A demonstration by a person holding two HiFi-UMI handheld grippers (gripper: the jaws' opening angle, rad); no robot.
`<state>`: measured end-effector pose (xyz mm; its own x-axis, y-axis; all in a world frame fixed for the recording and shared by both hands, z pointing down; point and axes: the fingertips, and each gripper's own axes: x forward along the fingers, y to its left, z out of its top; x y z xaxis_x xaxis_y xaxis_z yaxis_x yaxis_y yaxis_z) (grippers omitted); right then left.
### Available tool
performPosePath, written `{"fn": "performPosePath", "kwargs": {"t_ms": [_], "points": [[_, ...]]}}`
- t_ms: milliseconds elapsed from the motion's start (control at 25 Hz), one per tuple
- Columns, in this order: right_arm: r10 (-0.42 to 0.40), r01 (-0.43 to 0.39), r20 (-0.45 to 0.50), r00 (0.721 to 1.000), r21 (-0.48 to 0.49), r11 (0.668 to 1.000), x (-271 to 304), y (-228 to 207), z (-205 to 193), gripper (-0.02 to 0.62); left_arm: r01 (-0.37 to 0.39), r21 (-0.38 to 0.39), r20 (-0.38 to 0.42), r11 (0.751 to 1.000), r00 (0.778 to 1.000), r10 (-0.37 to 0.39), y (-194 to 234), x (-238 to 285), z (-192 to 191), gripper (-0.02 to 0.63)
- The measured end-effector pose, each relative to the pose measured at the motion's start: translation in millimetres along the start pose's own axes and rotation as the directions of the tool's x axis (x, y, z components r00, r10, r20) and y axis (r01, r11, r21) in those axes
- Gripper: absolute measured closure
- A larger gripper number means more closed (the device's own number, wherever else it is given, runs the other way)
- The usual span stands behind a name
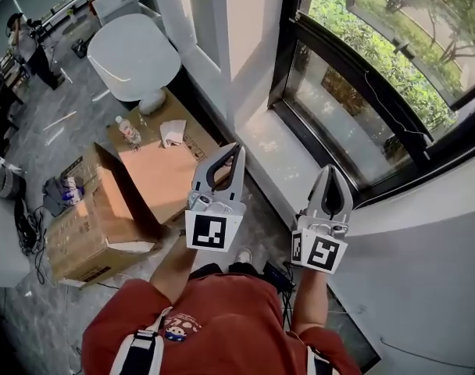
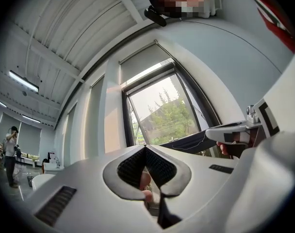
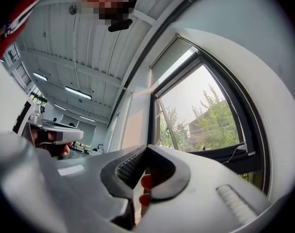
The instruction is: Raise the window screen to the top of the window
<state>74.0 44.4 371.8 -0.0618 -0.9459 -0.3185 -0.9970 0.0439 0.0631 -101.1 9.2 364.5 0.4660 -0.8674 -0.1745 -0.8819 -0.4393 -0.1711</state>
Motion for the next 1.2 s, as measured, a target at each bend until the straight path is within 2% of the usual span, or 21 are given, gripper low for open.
{"fn": "performPosePath", "kwargs": {"t_ms": [360, 640, 760, 920, 1200], "points": [[-0.066, 0.066, 0.014, 0.998, -0.014, 0.998, 16, -41, -4, 0.586, 0.093, -0.015, 0.014, 0.996, 0.996, -0.093, -27, 47, 2, 0.6], [-0.128, 0.129, 0.022, 0.991, -0.064, 0.989, 26, -64, -7, 0.586, 0.157, -0.043, 0.046, 0.987, 0.987, -0.155, -36, 82, -6, 0.6], [-0.165, 0.167, 0.028, 0.986, -0.093, 0.982, 34, -74, -8, 0.586, 0.191, -0.07, 0.073, 0.979, 0.98, -0.186, -38, 101, -9, 0.6], [-0.222, 0.221, 0.012, 0.975, -0.135, 0.966, 53, -88, -22, 0.586, 0.249, -0.091, 0.071, 0.964, 0.968, -0.243, -38, 137, -29, 0.6], [-0.293, 0.283, -0.025, 0.956, -0.201, 0.938, 118, -99, -51, 0.586, 0.327, -0.137, 0.08, 0.935, 0.945, -0.318, -19, 219, -58, 0.6]]}}
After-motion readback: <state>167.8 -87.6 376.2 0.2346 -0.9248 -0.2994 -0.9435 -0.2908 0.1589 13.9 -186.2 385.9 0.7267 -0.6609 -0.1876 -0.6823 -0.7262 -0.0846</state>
